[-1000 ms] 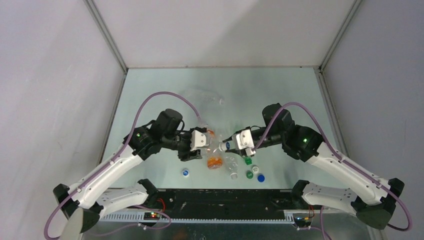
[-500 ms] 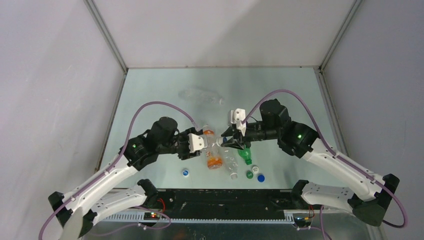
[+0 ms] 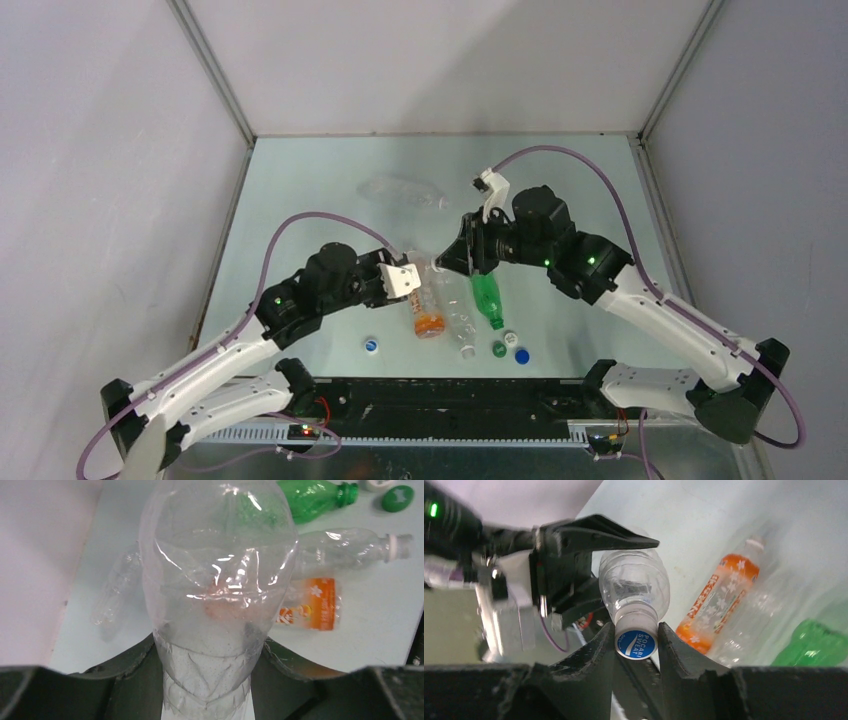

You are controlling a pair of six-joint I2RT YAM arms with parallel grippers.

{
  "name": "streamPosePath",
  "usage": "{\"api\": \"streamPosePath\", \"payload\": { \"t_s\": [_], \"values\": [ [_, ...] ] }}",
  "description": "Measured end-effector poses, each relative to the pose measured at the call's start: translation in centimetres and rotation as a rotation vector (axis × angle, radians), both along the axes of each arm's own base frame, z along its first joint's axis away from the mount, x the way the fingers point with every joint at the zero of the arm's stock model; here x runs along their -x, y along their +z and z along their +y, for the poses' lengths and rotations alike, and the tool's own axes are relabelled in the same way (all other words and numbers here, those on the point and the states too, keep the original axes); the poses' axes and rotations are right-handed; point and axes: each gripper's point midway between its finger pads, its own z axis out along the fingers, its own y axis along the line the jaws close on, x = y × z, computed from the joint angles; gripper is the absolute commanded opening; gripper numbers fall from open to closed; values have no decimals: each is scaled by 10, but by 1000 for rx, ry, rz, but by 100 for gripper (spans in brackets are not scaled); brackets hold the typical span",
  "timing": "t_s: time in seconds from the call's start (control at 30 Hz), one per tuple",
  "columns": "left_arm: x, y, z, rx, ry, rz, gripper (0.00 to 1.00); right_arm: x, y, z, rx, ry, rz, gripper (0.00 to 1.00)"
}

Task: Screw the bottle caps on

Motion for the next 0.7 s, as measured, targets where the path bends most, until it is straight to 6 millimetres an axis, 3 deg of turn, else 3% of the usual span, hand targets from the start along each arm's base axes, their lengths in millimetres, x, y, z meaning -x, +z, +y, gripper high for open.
{"api": "streamPosePath", "payload": {
  "t_s": [0.13,0.33,0.57,0.7],
  "values": [
    [-10,-2,1,-7,56,-51,0,-11,-6,-2,-37,-182,251,8],
    [-17,-13,3,-38,98,-71,0,-19,-21,-4,-58,-354,478,24],
    [-18,-10,-3,5,109,-80,0,-20,-13,-9,-89,-392,478,51],
    [-7,-8,-12,67,72,-71,0,-23,-6,-10,-98,-371,412,67]
  ]
}}
